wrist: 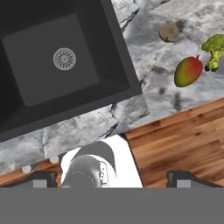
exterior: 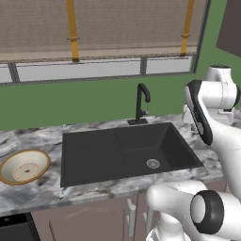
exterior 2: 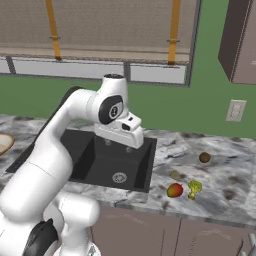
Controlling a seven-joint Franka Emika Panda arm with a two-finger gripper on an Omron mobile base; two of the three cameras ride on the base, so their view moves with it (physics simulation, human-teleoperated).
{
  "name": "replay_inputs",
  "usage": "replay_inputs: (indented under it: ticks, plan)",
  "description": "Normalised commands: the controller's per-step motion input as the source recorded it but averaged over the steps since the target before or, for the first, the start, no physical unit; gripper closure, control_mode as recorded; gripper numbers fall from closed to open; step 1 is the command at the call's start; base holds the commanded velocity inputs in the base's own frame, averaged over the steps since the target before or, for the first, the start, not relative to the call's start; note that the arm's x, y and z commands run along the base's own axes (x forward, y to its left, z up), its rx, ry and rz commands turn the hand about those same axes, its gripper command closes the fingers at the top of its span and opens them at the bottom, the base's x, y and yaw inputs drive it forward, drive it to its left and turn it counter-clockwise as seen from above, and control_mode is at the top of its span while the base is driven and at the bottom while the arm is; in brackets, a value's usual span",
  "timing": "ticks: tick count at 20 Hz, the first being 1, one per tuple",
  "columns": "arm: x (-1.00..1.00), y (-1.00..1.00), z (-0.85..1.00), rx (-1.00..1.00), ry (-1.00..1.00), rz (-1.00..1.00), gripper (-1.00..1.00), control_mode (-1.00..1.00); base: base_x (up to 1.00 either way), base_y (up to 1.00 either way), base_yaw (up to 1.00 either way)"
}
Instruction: There is a mixed pile of frozen fruits and vegetables on the counter. Locate all the frozen vegetables and place the items in a bowl on the counter. Take all the frozen fruits and defrost them in a running sink.
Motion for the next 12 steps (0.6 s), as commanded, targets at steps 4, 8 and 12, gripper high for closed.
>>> replay_inputs:
  ticks: [4,8,12]
  plan:
    - [0.35,-0.61,-0.39,0.0,0.06,0.0,-1.0,-1.0,0.0,0.0,0.0]
    - [0.71,-0.56,-0.33,0.01,0.0,0.0,-1.0,-1.0,0.0,0.0,0.0]
    - [0.98,-0.62,-0.33,0.0,0.08,0.01,-1.0,-1.0,0.0,0.0,0.0]
